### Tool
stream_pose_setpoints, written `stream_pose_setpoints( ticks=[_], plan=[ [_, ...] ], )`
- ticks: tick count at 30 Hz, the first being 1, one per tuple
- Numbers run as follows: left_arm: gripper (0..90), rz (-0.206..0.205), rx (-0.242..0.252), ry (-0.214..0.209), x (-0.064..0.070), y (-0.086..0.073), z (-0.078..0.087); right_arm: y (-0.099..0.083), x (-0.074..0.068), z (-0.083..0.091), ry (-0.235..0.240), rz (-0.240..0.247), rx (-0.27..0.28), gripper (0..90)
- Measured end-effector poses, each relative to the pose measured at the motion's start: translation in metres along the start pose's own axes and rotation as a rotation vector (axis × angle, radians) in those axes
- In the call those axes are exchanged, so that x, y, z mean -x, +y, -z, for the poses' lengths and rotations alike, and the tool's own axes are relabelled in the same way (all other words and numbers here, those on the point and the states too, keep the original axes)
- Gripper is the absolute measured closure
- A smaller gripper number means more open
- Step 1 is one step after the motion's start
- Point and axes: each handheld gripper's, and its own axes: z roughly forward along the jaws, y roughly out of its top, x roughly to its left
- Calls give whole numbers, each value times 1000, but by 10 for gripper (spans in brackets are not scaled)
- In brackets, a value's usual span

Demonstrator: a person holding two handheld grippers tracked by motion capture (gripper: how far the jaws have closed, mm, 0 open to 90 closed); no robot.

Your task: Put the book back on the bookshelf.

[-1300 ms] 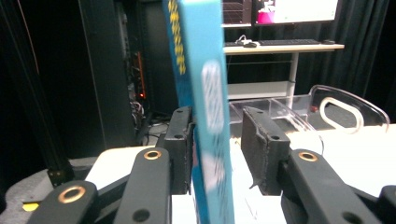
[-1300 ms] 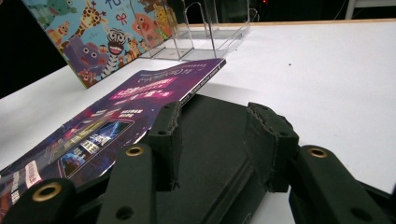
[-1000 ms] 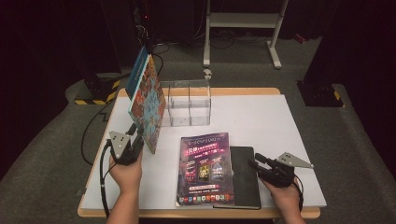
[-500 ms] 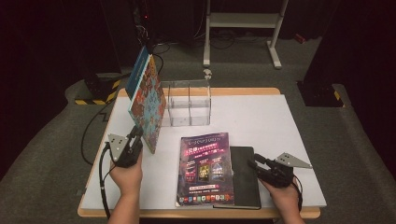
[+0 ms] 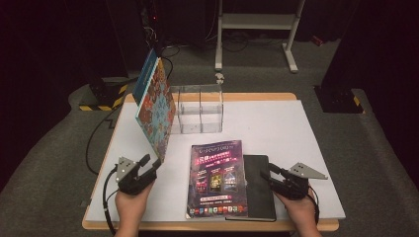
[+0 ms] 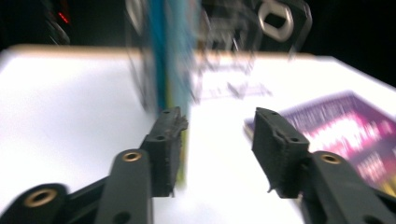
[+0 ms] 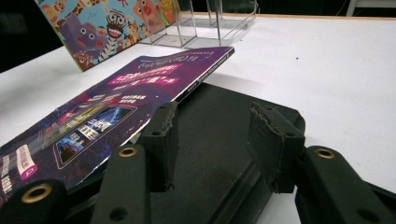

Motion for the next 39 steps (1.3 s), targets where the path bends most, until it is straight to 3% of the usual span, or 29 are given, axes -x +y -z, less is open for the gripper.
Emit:
stream_pose_setpoints(
  ticks=[3, 8, 9, 13, 18, 20, 23, 25, 29, 35, 39],
  plan=[
    [476, -14, -84, -55, 12, -12, -14, 0, -1, -1, -3, 4, -8, 516],
    [382, 7, -237, -185, 40, -23, -43, -1, -1, 0, -10, 0, -14, 511],
    [374, 5, -245, -196, 43, -24, -46, -1, 0, 0, -10, -1, -15, 511],
    [303, 66, -300, -246, 53, -28, -61, -1, 0, 0, -10, 0, -19, 510],
    [324, 58, -294, -256, 61, -29, -65, -2, 1, 1, -9, -3, -20, 509],
    [319, 42, -293, -239, 65, -29, -65, -1, 1, 0, -9, -4, -21, 507],
    [326, 55, -300, -244, 67, -28, -67, -1, 0, 0, -7, -3, -23, 504],
    [375, 62, -312, -276, 69, -28, -69, -1, 0, 0, -7, 0, -24, 499],
    [371, 45, -321, -320, 82, -28, -76, -1, -1, 0, -13, -3, -28, 479],
    [365, 59, -317, -386, 95, -26, -83, 2, 1, 4, -41, -11, -29, 441],
    [370, 17, -312, -411, 107, -21, -83, 2, 4, 3, -47, -26, -44, 408]
  ],
)
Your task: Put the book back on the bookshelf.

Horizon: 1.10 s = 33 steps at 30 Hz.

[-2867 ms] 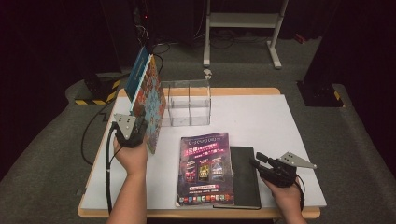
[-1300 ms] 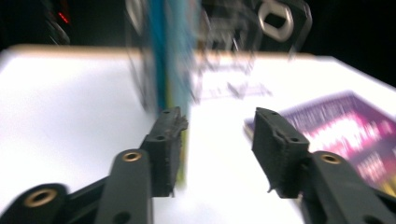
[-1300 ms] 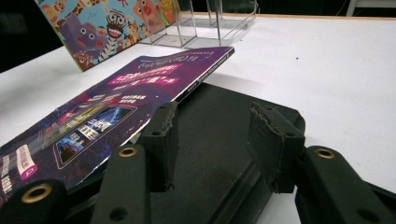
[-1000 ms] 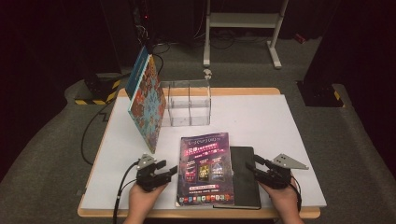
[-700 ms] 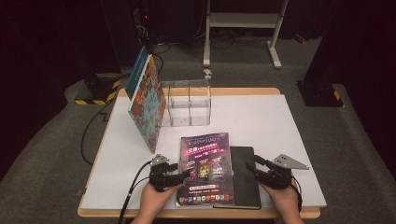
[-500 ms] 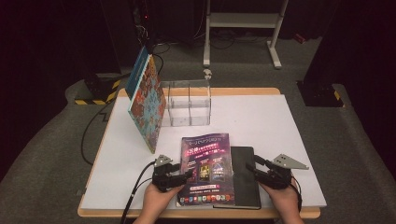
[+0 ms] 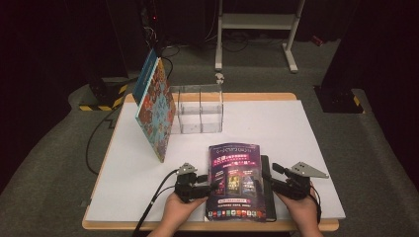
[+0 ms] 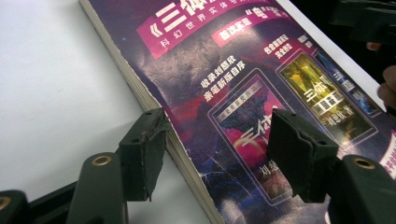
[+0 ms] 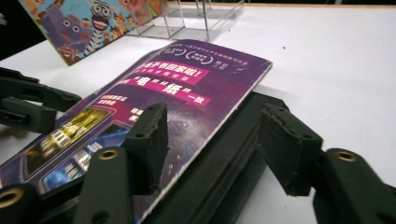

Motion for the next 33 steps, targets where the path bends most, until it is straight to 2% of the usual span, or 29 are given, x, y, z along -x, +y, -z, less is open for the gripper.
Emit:
stream_pose_setpoints(
  ticks=[5, 8, 9, 11, 14, 16, 20, 23, 25, 27, 29, 31, 33],
  plan=[
    [360, -48, 11, -24, 13, 4, -4, -2, 2, -3, -20, -8, -29, 369],
    [371, -70, 47, -65, 16, 5, -1, -2, 2, -5, -35, -20, -44, 336],
    [380, -74, 58, -66, 17, 5, 0, -2, 2, -5, -41, -22, -48, 330],
    [356, -85, 65, -27, 17, 5, -3, -2, 3, -5, -40, -39, -60, 303],
    [257, -56, 45, -14, 11, 5, -13, -3, 4, -7, -33, -62, -92, 260],
    [208, 2, 48, -54, 9, 6, -20, -5, 5, -9, -20, -78, -116, 235],
    [175, 43, 8, -106, 5, 11, -32, -6, 6, -13, 4, -124, -143, 205],
    [202, 49, 4, -121, 7, 14, -36, -8, 8, -16, 28, -147, -150, 185],
    [235, 31, 1, -114, 9, 15, -35, -8, 9, -17, 47, -168, -162, 184],
    [245, 32, -9, -116, 8, 16, -34, -9, 10, -18, 68, -186, -172, 184],
    [269, 26, -10, -109, 10, 18, -33, -9, 10, -19, 106, -208, -189, 180],
    [343, -4, 0, -89, 11, 20, -28, -9, 10, -20, 104, -213, -197, 184],
    [408, -20, -3, -73, 13, 23, -26, -7, 8, -18, 89, -188, -199, 215]
  ],
)
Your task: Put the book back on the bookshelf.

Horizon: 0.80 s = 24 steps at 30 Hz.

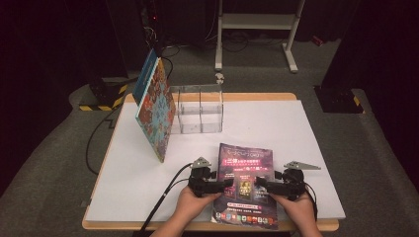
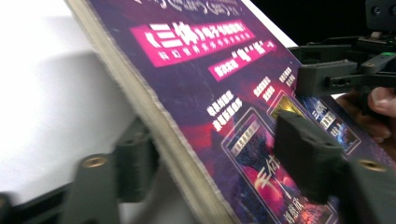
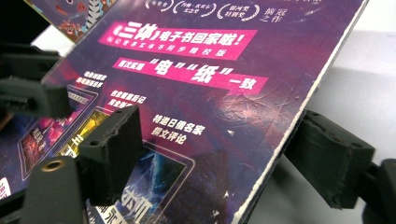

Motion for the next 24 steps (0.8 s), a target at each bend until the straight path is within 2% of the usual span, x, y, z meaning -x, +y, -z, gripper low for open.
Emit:
stream_pose_setpoints(
  ticks=[3, 7, 9, 10, 12, 14, 19, 24],
  plan=[
    [491, -9, 15, 27, 3, 3, 3, 2, -4, 5, -35, 45, 3, 310],
    [639, -19, 38, 23, 5, 7, 9, 4, -5, 12, -48, 69, 14, 442],
    [707, -46, 46, 28, 8, 8, 12, 5, -9, 17, -54, 106, 30, 578],
    [724, -57, 45, 36, 10, 9, 13, 6, -11, 19, -49, 124, 42, 617],
    [738, -80, 54, 37, 12, 9, 17, 8, -16, 22, -60, 153, 53, 650],
    [744, -85, 67, 37, 13, 10, 21, 11, -22, 25, -68, 178, 58, 663],
    [758, -105, 114, 43, 11, 12, 36, 19, -35, 26, -59, 194, 86, 689],
    [771, -104, 142, 55, 0, 14, 53, 30, -48, 16, -53, 192, 99, 708]
  ],
)
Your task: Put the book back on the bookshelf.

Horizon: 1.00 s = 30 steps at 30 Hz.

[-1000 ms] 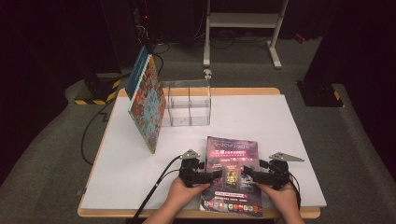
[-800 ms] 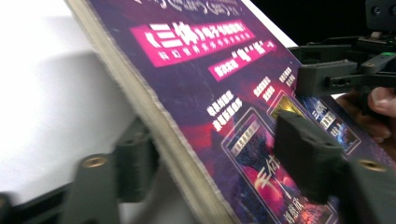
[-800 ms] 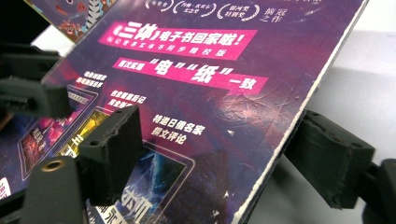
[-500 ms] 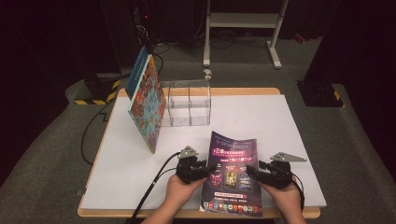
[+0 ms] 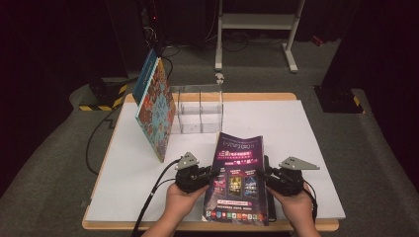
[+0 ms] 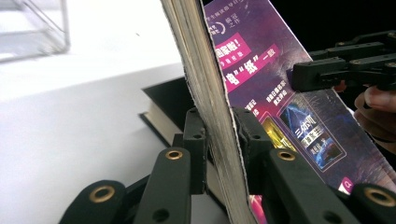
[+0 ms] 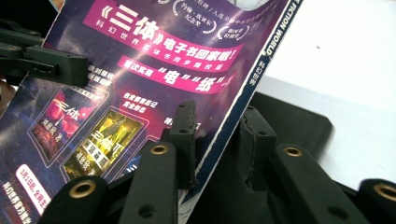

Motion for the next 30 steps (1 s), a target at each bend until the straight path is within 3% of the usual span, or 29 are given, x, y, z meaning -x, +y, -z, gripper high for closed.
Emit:
stream_pose_setpoints(
  ticks=[7, 11, 16, 24, 30],
  plan=[
    [784, 4, 51, 39, -24, -1, 30, 23, -22, -24, 32, -3, -2, 724],
    [797, -5, 78, 83, -39, -1, 49, 36, -39, -41, 56, -1, 3, 734],
    [813, -6, 114, 136, -56, 2, 68, 52, -60, -63, 60, 41, 13, 745],
    [825, -50, 171, 224, -75, 20, 69, 78, -70, -90, 25, 72, 34, 787],
    [828, -64, 217, 252, -84, 36, 60, 98, -68, -96, -3, 94, 78, 802]
  ],
)
